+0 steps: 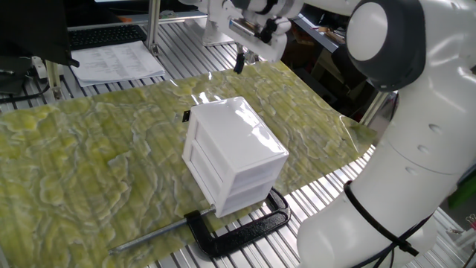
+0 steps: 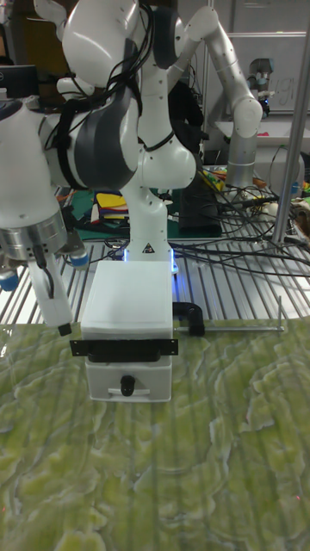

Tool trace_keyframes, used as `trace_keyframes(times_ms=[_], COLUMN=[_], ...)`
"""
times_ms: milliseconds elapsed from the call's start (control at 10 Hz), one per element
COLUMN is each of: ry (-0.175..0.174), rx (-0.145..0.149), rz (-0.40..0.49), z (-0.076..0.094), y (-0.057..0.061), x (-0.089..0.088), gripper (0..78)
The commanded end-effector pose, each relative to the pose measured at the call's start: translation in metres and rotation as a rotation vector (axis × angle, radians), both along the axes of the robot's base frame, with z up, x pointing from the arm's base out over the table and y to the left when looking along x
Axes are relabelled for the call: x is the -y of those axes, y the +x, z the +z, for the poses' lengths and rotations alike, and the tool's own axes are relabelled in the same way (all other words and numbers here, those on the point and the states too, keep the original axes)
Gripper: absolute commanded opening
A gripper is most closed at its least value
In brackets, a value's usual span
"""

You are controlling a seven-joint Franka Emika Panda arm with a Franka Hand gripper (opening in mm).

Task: Grasp the handle and open the drawer

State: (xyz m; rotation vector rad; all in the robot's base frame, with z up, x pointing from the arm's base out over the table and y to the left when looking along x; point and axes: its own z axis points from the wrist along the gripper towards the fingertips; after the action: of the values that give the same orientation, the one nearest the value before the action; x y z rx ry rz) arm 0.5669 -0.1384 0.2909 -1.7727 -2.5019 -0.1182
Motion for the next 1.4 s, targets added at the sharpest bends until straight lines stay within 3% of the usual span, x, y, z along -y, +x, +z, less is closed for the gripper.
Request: trace_keyframes(times_ms=[100, 300, 400, 600, 800, 1300, 1400], ry=[0.000, -0.039, -0.042, -0.102, -0.121, -0.121, -0.130], rx=[-0.013, -0.035, -0.037, -0.053, -0.051, -0.057, -0.073], rz=[-0.092, -0.213, -0.224, -0.259, -0.253, -0.218, -0.214], z=[-0.002, -0.003, -0.003, -0.014, -0.024, -0.026, -0.026], y=[-0.004, -0.005, -0.005, -0.003, 0.000, 0.000, 0.000], x=[-0.002, -0.003, -0.003, -0.006, -0.008, -0.008, -0.008], gripper=[0.0, 0.0, 0.0, 0.0, 0.0, 0.0, 0.0])
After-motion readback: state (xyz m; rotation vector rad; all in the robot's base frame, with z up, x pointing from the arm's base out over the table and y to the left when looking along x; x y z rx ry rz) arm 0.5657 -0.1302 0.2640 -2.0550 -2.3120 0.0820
